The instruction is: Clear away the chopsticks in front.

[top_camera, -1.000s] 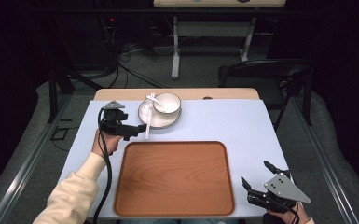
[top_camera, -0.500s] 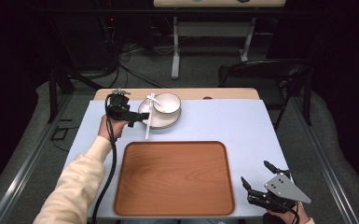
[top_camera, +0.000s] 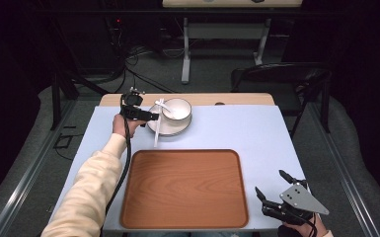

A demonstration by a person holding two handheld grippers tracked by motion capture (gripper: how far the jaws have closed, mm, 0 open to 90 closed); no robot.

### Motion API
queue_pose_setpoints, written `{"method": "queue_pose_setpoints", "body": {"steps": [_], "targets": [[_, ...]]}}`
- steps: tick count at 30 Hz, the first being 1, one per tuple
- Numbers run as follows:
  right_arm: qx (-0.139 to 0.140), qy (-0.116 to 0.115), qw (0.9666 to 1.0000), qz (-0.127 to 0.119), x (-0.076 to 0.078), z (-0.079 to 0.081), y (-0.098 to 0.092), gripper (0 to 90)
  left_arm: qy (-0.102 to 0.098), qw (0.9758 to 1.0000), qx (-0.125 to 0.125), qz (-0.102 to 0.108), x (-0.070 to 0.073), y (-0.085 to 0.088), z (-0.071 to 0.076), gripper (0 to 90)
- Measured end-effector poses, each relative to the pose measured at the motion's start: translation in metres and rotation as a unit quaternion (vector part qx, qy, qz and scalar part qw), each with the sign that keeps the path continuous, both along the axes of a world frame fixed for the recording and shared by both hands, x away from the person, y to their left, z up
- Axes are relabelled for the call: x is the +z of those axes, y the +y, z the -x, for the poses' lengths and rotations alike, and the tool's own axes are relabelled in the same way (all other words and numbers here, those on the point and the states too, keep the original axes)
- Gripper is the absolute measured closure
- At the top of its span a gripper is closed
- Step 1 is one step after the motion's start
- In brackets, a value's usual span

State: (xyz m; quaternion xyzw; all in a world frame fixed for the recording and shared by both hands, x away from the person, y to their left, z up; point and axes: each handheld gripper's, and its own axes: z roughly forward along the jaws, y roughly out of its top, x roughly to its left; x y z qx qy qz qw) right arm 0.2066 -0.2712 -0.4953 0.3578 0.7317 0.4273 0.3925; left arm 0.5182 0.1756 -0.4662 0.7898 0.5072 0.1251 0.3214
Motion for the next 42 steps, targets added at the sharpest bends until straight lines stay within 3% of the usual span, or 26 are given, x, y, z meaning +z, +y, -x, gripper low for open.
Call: {"method": "queue_pose_setpoints", "body": {"steps": [3,11,16,17,21,26,29,42], "targets": [[-0.001,0.0,1.0,-0.001,0.0,0.0,0.0,14.3,-0.001,1.0,0.003,-0.004,-0.003,-0.001,-0.004,25.4],[-0.001,-0.001,1.0,-0.001,0.0,0.0,0.0,14.3,0.018,0.9996,0.021,-0.004,-0.016,-0.006,-0.02,32.9],[-0.002,-0.001,1.0,-0.001,0.0,0.0,0.0,14.3,0.024,0.999,0.025,-0.027,-0.023,-0.013,-0.029,38.7],[-0.002,-0.003,1.0,-0.001,0.0,0.0,0.0,14.3,0.031,0.999,0.025,-0.021,-0.026,-0.014,-0.03,45.4],[-0.003,-0.004,1.0,-0.004,0.0,0.0,-0.001,14.3,0.043,0.9984,0.036,-0.005,-0.036,-0.014,-0.035,53.8],[-0.003,-0.003,1.0,-0.004,0.0,0.0,-0.001,14.3,0.045,0.998,0.044,-0.004,-0.041,-0.016,-0.037,61.7],[-0.004,-0.003,1.0,-0.004,0.0,0.0,-0.001,14.3,0.049,0.9977,0.046,0.004,-0.043,-0.016,-0.038,65.1],[-0.005,-0.002,1.0,-0.004,0.0,0.0,-0.001,14.3,0.053,0.9959,0.073,-0.004,-0.052,-0.019,-0.043,70.1]]}}
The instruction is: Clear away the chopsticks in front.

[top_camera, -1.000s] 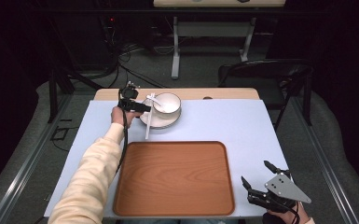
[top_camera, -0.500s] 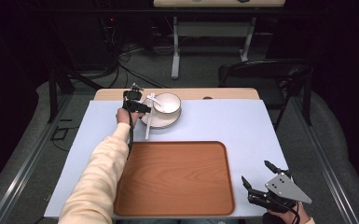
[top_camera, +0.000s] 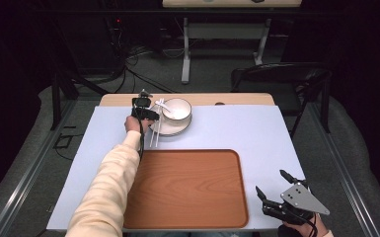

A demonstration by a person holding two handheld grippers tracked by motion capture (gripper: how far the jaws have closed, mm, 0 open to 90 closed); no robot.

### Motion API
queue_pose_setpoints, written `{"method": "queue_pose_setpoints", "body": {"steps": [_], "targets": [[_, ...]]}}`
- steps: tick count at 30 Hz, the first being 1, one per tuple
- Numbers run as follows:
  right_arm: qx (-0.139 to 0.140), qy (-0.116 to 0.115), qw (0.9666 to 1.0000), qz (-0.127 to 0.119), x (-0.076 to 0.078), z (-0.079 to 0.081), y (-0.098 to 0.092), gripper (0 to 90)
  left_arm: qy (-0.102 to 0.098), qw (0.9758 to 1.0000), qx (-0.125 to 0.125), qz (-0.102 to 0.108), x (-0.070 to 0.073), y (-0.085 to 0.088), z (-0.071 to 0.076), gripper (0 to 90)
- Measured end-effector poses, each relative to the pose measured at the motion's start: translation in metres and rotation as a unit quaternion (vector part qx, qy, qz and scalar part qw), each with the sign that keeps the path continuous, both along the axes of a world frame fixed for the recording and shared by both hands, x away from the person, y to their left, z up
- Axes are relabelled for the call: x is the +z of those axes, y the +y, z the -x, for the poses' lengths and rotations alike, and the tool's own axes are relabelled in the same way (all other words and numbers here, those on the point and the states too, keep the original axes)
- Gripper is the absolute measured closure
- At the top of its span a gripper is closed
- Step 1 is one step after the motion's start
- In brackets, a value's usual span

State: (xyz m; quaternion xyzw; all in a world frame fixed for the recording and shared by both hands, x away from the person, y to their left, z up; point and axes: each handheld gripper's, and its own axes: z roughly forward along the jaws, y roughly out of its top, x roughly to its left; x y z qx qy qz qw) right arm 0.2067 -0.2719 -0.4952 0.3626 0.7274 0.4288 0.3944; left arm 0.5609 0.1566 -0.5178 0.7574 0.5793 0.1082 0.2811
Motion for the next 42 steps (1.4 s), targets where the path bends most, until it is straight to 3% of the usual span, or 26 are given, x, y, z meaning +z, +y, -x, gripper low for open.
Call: {"method": "queue_pose_setpoints", "body": {"steps": [9,21,35,42], "targets": [[-0.001,0.001,1.0,-0.001,0.0,0.0,0.0,14.3,-0.006,0.9997,0.017,-0.017,-0.002,-0.003,-0.007,72.3],[-0.002,0.001,1.0,-0.001,0.0,0.0,0.0,14.3,0.008,0.9989,0.033,-0.03,-0.009,0.0,-0.01,83.6],[-0.002,0.0,1.0,-0.001,0.0,0.0,0.0,14.3,-0.002,0.999,0.043,-0.011,-0.003,0.01,-0.008,84.4],[-0.002,0.0,1.0,-0.001,0.0,0.0,0.0,14.3,-0.015,0.9984,0.055,0.004,0.01,0.025,-0.004,84.4]]}}
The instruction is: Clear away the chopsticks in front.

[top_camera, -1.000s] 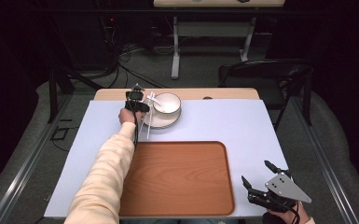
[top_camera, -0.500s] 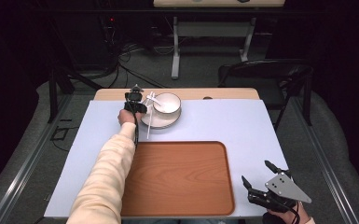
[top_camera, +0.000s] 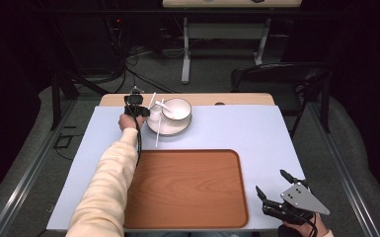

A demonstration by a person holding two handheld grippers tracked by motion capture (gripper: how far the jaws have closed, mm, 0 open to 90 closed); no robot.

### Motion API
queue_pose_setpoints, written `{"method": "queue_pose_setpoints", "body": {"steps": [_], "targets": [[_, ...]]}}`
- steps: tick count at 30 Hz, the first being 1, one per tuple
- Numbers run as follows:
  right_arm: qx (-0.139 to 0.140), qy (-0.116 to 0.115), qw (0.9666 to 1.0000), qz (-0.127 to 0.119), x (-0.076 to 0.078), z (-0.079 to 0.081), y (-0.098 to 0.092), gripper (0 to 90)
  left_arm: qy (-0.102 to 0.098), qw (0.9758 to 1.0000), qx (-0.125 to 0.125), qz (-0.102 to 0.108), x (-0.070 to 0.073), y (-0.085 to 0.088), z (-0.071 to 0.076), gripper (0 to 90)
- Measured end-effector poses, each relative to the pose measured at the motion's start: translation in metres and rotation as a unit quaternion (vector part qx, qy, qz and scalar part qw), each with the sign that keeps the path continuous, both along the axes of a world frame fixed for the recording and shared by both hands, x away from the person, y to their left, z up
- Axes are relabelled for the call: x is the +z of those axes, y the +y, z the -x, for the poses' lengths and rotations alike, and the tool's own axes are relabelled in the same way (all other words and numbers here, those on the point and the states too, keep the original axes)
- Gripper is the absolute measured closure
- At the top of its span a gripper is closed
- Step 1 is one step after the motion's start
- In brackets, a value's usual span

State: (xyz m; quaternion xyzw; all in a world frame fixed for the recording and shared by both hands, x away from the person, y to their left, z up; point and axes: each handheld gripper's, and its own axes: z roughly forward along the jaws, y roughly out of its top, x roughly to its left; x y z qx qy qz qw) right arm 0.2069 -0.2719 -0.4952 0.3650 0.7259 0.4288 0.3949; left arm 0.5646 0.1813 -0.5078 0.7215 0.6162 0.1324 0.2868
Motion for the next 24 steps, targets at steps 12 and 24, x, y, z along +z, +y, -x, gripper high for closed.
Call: {"method": "queue_pose_setpoints", "body": {"steps": [12,24], "targets": [[0.0,-0.001,1.0,0.002,0.0,0.0,0.0,14.3,-0.012,0.9997,0.0,0.023,0.015,0.017,0.014,84.4],[0.002,0.0,1.0,0.004,0.0,0.0,0.0,14.3,-0.026,0.9989,-0.005,0.04,0.027,0.032,0.037,84.4]]}}
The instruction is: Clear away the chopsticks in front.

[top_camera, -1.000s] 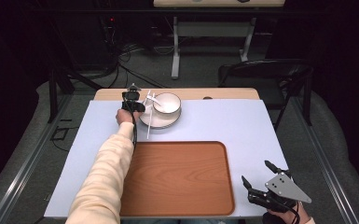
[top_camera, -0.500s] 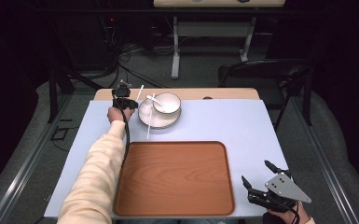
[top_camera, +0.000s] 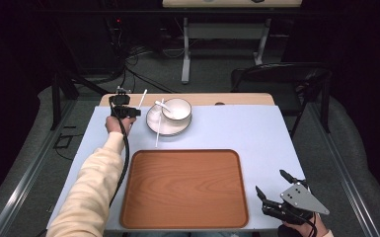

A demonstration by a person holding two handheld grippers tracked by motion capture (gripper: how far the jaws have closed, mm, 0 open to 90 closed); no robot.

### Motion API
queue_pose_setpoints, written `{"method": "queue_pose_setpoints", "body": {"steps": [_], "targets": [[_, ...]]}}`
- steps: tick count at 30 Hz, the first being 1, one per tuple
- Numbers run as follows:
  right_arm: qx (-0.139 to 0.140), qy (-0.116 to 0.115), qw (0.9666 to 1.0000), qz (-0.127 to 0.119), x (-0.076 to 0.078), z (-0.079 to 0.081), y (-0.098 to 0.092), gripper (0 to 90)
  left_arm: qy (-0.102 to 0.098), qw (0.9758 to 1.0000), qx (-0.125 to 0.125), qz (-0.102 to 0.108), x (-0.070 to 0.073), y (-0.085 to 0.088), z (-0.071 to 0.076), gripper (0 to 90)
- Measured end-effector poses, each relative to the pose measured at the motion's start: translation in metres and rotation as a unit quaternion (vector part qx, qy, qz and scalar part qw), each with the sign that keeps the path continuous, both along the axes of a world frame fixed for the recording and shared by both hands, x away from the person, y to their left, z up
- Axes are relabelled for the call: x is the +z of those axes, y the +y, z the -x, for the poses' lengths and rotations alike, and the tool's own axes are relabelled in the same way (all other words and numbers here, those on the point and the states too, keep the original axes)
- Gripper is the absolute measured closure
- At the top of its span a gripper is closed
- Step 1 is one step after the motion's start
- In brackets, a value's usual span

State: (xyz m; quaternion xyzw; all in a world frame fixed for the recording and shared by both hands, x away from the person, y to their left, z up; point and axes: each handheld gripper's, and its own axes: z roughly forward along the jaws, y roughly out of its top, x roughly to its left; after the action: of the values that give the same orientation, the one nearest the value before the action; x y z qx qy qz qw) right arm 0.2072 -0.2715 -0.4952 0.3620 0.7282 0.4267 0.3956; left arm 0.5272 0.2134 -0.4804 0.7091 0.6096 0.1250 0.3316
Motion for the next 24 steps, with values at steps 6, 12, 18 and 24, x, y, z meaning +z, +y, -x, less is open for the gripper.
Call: {"method": "queue_pose_setpoints", "body": {"steps": [6,12,18,24], "targets": [[0.0,0.0,1.0,0.0,0.0,0.0,0.0,14.3,-0.012,0.9999,-0.006,-0.005,0.007,0.003,0.012,84.4],[0.0,0.0,1.0,0.0,0.0,0.0,0.0,14.3,-0.023,0.9995,-0.019,0.01,0.015,0.005,0.032,84.4],[0.0,0.0,1.0,0.0,0.0,0.0,0.0,14.3,-0.038,0.998,-0.044,0.025,0.023,0.005,0.059,84.4],[0.001,0.0,1.0,0.001,0.0,0.0,0.001,14.3,-0.048,0.9969,-0.055,0.03,0.027,0.008,0.085,84.4]]}}
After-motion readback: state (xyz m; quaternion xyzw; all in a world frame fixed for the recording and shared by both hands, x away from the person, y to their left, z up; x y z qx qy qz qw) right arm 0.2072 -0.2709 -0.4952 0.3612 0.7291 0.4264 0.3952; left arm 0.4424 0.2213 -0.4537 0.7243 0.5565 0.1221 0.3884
